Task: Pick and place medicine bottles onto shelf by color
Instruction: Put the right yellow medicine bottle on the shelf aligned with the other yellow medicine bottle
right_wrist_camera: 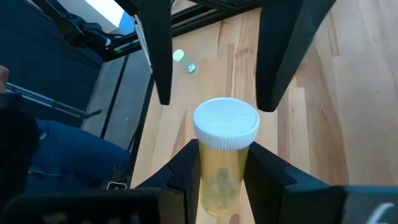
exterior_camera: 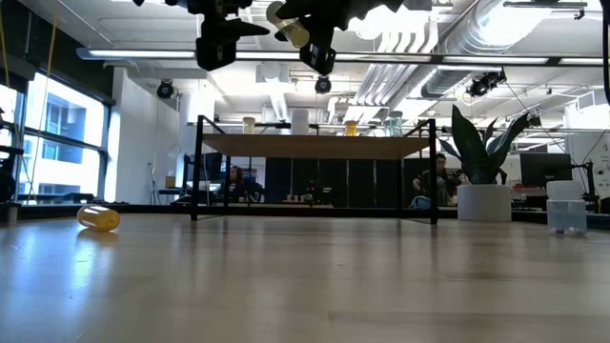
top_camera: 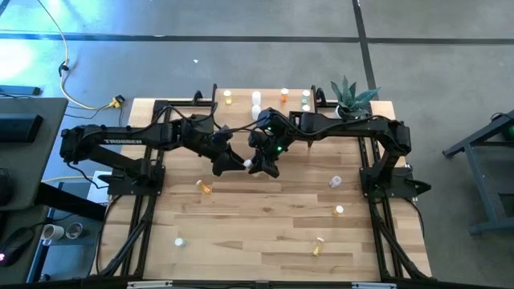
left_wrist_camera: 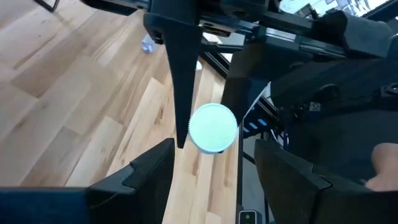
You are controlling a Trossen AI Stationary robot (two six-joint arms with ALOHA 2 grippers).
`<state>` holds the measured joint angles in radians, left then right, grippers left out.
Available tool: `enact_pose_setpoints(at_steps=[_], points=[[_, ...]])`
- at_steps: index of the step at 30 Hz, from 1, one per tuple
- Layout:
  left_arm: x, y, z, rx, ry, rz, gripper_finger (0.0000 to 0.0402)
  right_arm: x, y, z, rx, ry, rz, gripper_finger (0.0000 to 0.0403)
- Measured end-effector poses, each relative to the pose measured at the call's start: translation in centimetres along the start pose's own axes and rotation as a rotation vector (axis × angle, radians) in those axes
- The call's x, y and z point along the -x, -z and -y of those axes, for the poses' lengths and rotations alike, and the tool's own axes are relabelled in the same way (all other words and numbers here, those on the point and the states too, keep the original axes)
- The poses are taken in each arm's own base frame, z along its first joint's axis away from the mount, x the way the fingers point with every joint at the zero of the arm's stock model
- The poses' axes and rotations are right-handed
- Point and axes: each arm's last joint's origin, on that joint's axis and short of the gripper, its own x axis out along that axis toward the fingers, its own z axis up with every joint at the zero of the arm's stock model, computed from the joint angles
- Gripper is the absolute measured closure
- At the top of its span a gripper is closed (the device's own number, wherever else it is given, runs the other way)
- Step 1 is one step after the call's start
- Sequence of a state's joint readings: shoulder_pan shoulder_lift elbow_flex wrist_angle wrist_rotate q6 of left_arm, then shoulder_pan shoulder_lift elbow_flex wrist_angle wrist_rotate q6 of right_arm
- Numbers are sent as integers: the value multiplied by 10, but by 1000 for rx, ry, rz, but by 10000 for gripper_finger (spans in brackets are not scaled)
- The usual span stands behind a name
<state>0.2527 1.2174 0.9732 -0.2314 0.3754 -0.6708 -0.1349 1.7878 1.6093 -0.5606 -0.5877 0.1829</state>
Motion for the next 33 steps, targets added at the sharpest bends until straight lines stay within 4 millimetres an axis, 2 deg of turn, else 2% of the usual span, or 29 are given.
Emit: enact_pose_setpoints(at_steps=[11, 22, 33], points=[[-11, 2, -4, 17, -5, -37, 190, -10, 6, -15, -46, -14, -40, 313], [-19, 14, 10, -20, 26, -63, 190, -26, 11, -19, -116, -37, -80, 313], [-23, 20, 15, -6, 33, -86, 190, -28, 9, -23, -169, -51, -59, 313]])
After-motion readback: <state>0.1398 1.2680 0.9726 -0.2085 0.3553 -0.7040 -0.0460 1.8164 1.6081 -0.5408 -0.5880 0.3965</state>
